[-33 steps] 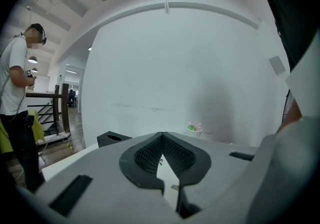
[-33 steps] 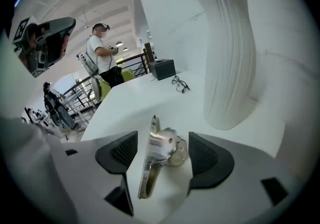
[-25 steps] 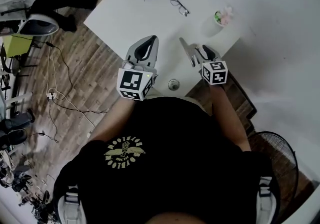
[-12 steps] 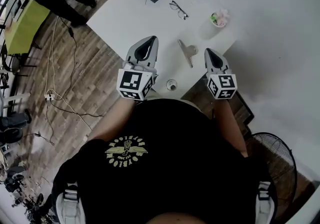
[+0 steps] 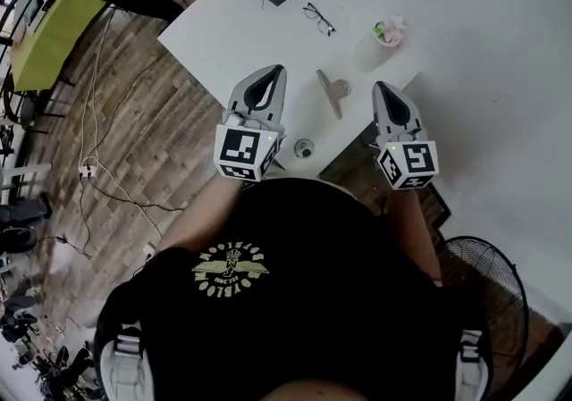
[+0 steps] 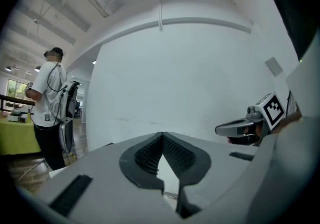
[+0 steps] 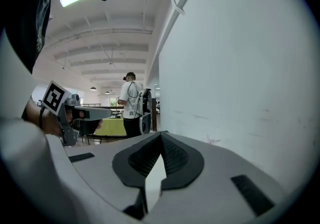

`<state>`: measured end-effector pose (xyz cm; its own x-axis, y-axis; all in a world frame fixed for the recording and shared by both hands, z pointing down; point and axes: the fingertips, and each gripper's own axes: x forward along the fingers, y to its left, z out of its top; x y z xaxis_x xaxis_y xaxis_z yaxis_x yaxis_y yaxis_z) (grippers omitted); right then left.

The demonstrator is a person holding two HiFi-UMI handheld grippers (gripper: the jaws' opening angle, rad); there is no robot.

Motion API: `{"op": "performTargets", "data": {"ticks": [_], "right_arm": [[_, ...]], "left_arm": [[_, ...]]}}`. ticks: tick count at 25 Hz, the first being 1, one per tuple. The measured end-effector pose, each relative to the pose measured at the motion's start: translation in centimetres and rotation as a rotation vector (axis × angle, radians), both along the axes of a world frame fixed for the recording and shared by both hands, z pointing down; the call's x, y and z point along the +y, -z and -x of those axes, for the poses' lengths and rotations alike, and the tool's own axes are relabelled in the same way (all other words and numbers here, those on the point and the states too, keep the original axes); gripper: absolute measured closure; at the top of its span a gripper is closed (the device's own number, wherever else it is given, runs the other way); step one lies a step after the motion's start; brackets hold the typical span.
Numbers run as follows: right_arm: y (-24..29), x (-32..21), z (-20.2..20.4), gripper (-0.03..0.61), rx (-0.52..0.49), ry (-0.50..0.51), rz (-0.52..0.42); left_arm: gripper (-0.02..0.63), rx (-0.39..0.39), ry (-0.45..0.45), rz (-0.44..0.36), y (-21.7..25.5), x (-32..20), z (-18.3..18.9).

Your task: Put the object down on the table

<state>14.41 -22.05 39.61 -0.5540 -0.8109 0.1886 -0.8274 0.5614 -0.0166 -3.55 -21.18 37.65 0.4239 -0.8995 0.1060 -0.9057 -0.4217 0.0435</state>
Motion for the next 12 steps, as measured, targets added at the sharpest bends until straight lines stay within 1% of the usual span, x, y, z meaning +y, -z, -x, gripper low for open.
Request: {"op": "performTargets", "data": {"ticks": [3, 7, 12], "right_arm": [[2.3, 0.8, 0.1, 0.577, -0.002, 0.012, -0.046], [4.5, 1.9, -0.3, 0.578, 0.014, 0.002, -0.098], [4.3, 2.7, -0.5, 0.577, 0.010, -0.002, -0.089]], "left_arm": [[0.607, 0.006, -0.008, -0.013, 0.6, 0.7, -0.4], [0.607, -0.001, -0.018, -0.029, 1.4, 1.7, -1.0], [0.607, -0.011, -0.018, -0.043, 2.0, 2.3, -1.4]]}}
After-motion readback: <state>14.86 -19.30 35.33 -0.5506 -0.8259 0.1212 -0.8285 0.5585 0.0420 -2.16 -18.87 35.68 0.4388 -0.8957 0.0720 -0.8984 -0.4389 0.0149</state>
